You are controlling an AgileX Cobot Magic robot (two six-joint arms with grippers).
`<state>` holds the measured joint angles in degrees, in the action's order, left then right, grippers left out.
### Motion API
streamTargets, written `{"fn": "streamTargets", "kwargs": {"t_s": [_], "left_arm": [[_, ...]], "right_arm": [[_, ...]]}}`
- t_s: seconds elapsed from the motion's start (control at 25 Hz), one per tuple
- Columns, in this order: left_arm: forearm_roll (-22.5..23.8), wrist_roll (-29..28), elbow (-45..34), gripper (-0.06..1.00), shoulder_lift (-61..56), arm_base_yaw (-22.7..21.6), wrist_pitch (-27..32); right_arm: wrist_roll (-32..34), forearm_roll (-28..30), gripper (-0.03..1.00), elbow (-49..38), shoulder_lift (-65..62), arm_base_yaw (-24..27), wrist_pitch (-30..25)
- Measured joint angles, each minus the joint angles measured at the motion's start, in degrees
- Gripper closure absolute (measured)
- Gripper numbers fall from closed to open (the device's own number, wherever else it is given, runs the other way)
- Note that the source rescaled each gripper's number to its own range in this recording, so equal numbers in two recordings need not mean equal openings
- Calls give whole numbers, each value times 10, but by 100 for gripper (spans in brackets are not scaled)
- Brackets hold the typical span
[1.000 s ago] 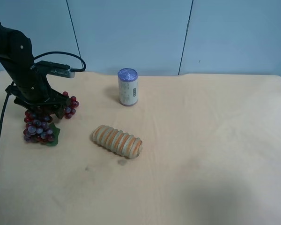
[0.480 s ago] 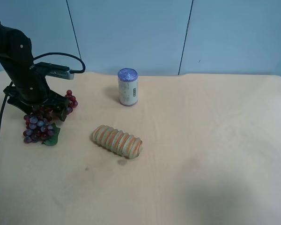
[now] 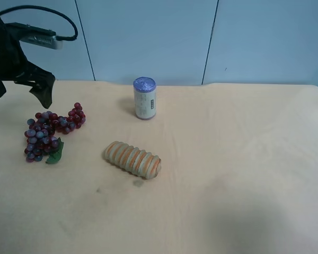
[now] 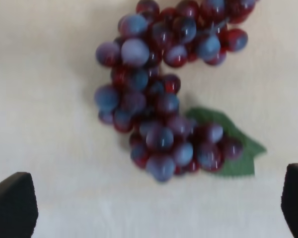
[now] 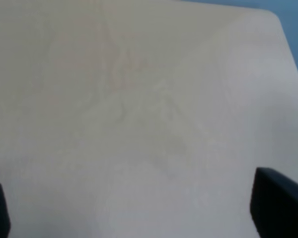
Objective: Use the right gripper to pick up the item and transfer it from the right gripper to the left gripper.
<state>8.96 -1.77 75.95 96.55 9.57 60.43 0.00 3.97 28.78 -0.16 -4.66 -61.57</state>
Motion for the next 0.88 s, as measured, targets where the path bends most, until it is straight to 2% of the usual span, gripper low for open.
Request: {"fn": "streamTargets", "kwargs": {"t_s": [0.16,0.32,0.64,0.88], "left_arm": [[-7,10,-11,-5,-50,0,30],[-30,12,-72,-5,-136,0,21],[-90,12,-252,-5,-409,0,-46],[-93,12,-340,-5,-614,0,-55]], "right_arm": [[0,0,5,0,0,0,0],[0,0,5,0,0,0,0],[0,0,5,0,0,0,0],[0,0,5,0,0,0,0]]}}
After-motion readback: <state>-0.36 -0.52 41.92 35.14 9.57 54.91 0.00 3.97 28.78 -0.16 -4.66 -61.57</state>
